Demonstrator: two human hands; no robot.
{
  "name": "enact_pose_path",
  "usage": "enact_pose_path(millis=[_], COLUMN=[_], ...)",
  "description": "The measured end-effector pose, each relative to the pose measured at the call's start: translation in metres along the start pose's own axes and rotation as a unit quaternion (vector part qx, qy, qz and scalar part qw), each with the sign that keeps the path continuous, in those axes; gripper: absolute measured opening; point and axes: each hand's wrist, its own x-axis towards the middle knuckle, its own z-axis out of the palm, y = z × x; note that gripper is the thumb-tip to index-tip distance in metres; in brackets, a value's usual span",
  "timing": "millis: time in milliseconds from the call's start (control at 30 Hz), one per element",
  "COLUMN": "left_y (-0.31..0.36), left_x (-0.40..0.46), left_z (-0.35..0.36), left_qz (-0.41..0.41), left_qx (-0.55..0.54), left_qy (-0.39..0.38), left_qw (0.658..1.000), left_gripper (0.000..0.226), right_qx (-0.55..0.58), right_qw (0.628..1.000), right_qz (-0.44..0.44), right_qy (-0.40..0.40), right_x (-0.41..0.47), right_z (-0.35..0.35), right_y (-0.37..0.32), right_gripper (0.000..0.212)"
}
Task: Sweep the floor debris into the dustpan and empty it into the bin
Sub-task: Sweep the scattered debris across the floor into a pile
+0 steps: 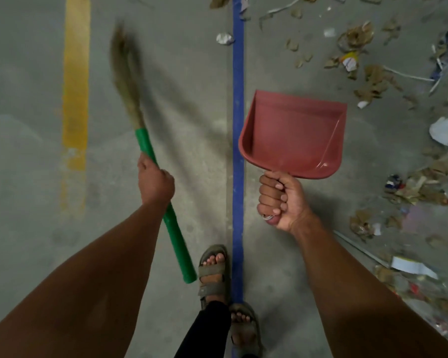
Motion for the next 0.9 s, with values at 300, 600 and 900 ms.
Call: enact_pose_path(millis=[300,600,900], left_y=[0.018,0.067,0.018], left_x=[0.034,0.059,0.064], left_z=[0.013,0.023,-0.037], left_qz=[0.039,0.447,0.291], left_qx=[0.125,0.231,0.135], left_qy=[-0.096,-0.309,-0.128], left_qw=[0.987,0.807,0.938], left_gripper=[0.073,0.096,0.075], right_qx=[-0.028,-0.052,-0.066], right_qw=[0.999,0.997,0.996], right_qz=[0.037,0.049,0.049], right_qy=[0.0,0.004,-0.025], right_x=[0.044,0.061,0.085], right_z=[0.026,0.053,0.09], right_y=[0.003,0.0,-0.029], right_gripper=[0.041,0.044,0.041])
